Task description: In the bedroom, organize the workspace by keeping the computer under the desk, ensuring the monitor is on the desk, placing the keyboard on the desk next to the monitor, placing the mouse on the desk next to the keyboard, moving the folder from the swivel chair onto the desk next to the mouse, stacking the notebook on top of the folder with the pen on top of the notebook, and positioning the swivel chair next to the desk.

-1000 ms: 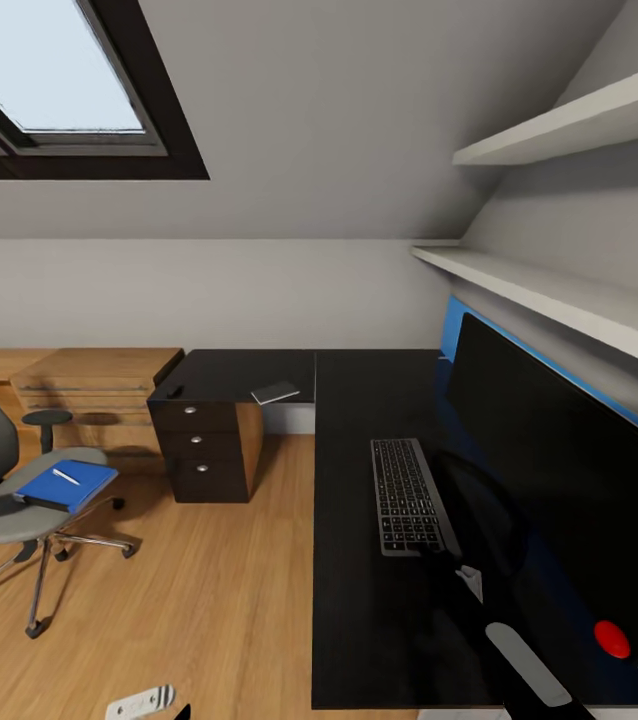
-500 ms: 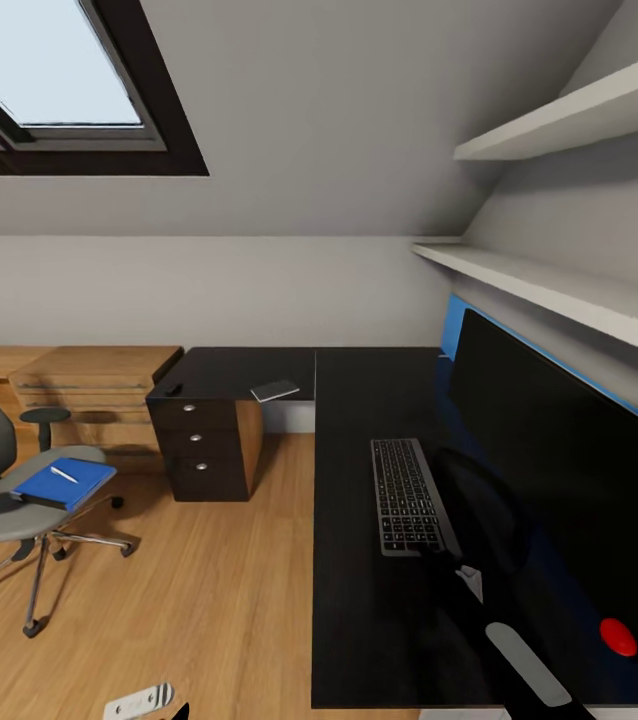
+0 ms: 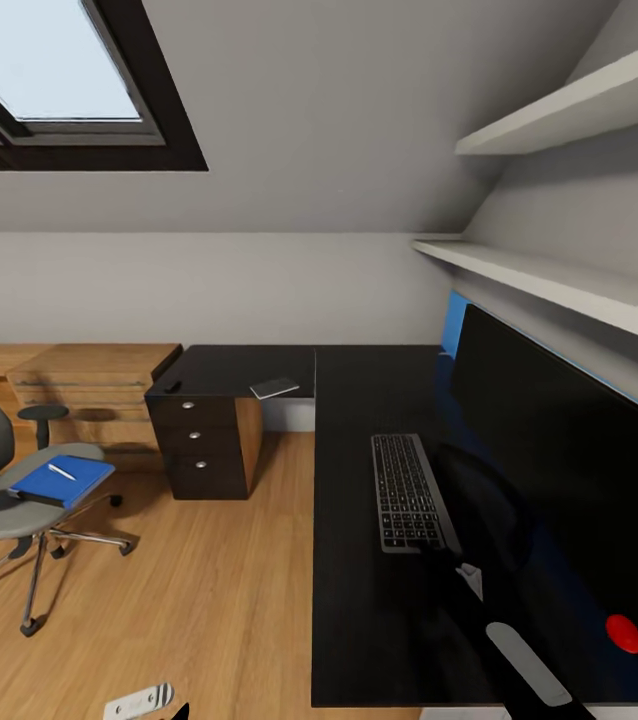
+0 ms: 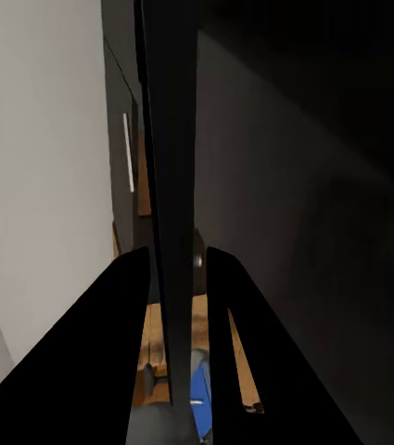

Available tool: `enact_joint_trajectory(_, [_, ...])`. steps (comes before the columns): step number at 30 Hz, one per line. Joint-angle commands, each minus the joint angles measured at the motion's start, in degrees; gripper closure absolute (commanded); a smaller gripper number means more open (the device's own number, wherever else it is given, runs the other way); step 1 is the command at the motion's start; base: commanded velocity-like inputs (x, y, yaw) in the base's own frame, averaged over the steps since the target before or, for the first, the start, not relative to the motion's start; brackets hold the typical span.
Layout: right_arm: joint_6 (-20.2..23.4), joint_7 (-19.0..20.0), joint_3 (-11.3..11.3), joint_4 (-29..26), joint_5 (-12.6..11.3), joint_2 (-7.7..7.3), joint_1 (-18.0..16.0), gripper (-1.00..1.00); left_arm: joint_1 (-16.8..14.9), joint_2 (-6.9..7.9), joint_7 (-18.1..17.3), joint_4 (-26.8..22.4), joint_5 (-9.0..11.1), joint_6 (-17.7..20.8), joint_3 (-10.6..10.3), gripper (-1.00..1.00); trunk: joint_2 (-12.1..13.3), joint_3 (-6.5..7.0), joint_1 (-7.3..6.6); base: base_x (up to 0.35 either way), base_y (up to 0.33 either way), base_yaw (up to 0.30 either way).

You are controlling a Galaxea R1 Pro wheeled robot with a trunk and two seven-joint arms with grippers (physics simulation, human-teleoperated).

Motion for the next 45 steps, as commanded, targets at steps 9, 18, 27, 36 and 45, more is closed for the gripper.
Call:
enact_joint_trajectory(9, [0.19, 0.53, 0.21, 0.03, -0.63, -0.09, -0.05, 1.0, 0.01, 0.02, 0.45, -0.12, 0.61, 0.28, -0.04, -1.0, -3.27, -1.5, 1.77, 0.0, 0.0, 0.0])
enact_joint_trajectory(18, [0.09, 0.61, 0.23, 0.03, -0.68, -0.05, -0.05, 1.0, 0.01, 0.02, 0.36, -0.09, 0.59, 0.2, -0.04, -1.0, -3.27, -1.5, 1.77, 0.0, 0.0, 0.0])
enact_joint_trajectory(27, [-0.13, 0.59, 0.14, -0.05, -0.69, 0.04, -0.05, 1.0, 0.01, 0.02, 0.37, 0.01, 0.46, 0.11, -0.1, -1.0, -2.07, -0.96, 1.11, 0.0, 0.0, 0.0])
enact_joint_trajectory(36, [-0.16, 0.41, -0.06, -0.06, -0.69, -0.01, -0.05, 1.0, 0.01, 0.02, 0.41, 0.15, 0.43, 0.1, -0.12, -1.0, -0.06, -0.06, 0.02, 0.0, 0.0, 0.0])
enact_joint_trajectory(45, [-0.16, 0.34, -0.36, -0.06, -0.67, 0.0, -0.05, -1.0, 0.01, 0.02, 0.23, 0.26, 0.43, 0.1, -0.07, -1.0, -0.06, -0.06, 0.02, 0.0, 0.0, 0.0])
